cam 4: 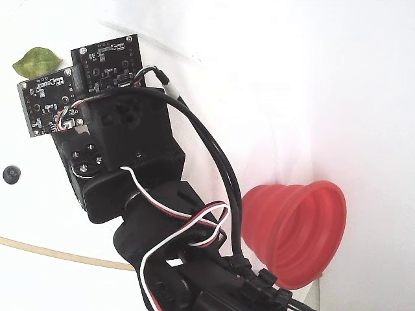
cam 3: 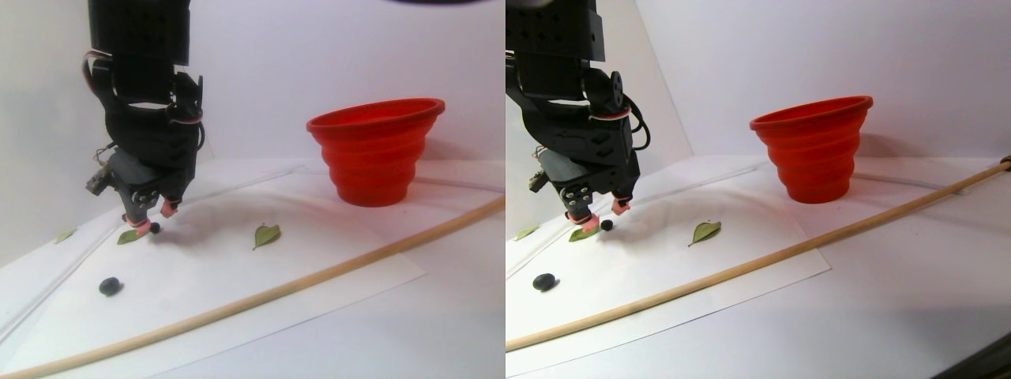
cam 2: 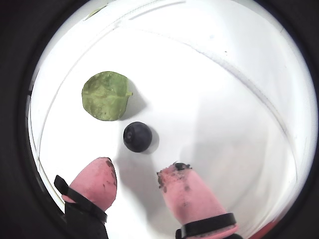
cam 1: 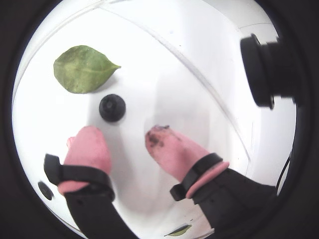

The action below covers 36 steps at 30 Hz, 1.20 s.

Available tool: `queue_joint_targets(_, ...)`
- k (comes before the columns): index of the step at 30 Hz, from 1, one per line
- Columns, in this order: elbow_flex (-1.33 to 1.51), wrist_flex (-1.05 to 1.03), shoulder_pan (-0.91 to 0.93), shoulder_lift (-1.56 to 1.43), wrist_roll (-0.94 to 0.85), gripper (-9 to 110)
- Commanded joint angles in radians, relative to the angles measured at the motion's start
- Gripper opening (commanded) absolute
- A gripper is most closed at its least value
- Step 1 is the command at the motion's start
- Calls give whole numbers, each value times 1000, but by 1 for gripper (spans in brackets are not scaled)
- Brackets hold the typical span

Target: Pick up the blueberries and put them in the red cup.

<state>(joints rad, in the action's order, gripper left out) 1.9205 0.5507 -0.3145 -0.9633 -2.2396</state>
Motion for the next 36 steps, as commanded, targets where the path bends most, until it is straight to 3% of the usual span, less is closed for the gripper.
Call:
queue_joint_targets(1, -69, 28, -51, 0, -12, 17)
queue_joint_targets(36, -213, 87, -97, 155, 43, 17)
